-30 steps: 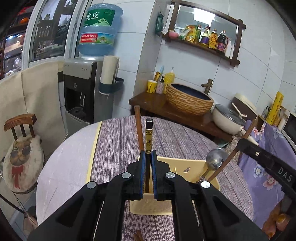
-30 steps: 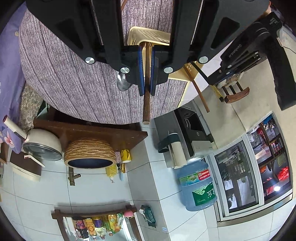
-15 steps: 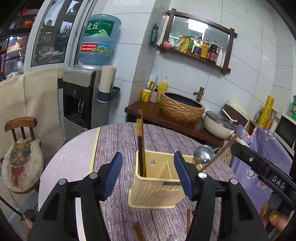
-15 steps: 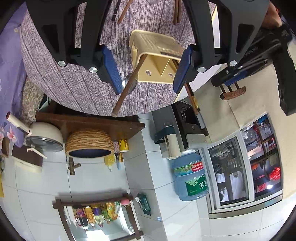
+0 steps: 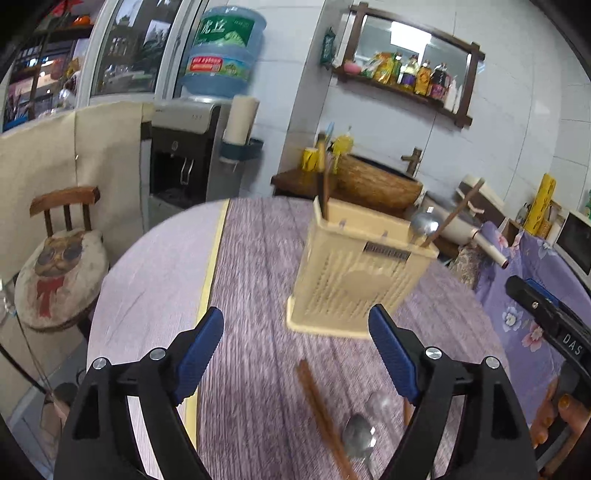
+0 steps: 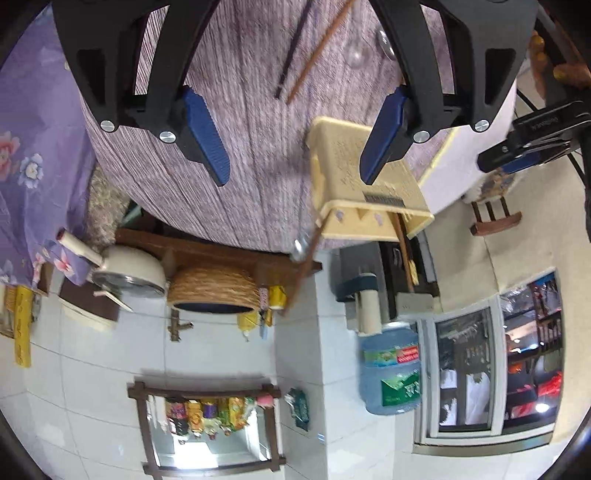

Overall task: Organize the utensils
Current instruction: 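Move both tools back toward the remaining utensils on the table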

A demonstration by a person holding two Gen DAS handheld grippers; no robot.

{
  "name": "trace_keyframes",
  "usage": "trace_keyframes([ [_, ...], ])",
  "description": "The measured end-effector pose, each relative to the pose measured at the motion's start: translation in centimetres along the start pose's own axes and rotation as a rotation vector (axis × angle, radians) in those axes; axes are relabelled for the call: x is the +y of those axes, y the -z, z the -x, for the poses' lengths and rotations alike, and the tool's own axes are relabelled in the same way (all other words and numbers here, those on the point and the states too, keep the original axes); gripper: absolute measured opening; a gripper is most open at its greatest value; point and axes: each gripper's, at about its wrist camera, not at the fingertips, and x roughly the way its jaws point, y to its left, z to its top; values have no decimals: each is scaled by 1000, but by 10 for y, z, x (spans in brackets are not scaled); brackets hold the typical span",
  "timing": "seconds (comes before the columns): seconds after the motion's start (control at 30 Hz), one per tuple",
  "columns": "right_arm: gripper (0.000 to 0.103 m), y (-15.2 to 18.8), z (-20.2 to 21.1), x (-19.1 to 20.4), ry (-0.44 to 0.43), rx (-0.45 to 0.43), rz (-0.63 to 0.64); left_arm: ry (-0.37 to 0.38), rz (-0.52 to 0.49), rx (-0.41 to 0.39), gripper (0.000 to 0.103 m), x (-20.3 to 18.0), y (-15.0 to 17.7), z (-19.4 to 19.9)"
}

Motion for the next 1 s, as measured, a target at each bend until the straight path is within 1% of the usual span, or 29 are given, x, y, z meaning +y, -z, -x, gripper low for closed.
trace_keyframes([
  [0.13, 73, 34, -9, -17, 22, 116, -58, -7, 19, 77, 78, 9, 29, -8],
  [0.27, 73, 72, -22, -21, 27, 236, -77, 8, 18, 149, 67, 11, 50, -16],
  [0.33, 69, 87, -27, -19, 36, 274, -78, 8, 8, 173, 63, 10, 59, -19],
  [0.4, 68, 99, -32, -16, 35, 309, -80, 2, 0, 197, 55, 10, 67, -23],
  [0.47, 67, 108, -36, -15, 32, 336, -89, 9, 11, 224, 52, 11, 72, -28],
  [0.53, 67, 115, -39, -12, 31, 357, -86, 24, 13, 248, 50, 9, 77, -31],
  [0.77, 67, 130, -41, -5, 39, 372, -73, 39, -30, 272, 46, -8, 86, -37],
  [0.87, 67, 132, -39, -4, 47, 370, -72, 13, -68, 275, 42, -14, 89, -42],
  [0.93, 67, 132, -38, -4, 48, 370, -72, 6, -64, 289, 41, -14, 91, -46],
  [1.0, 67, 132, -39, -4, 49, 370, -70, -4, -67, 285, 40, -14, 91, -45],
])
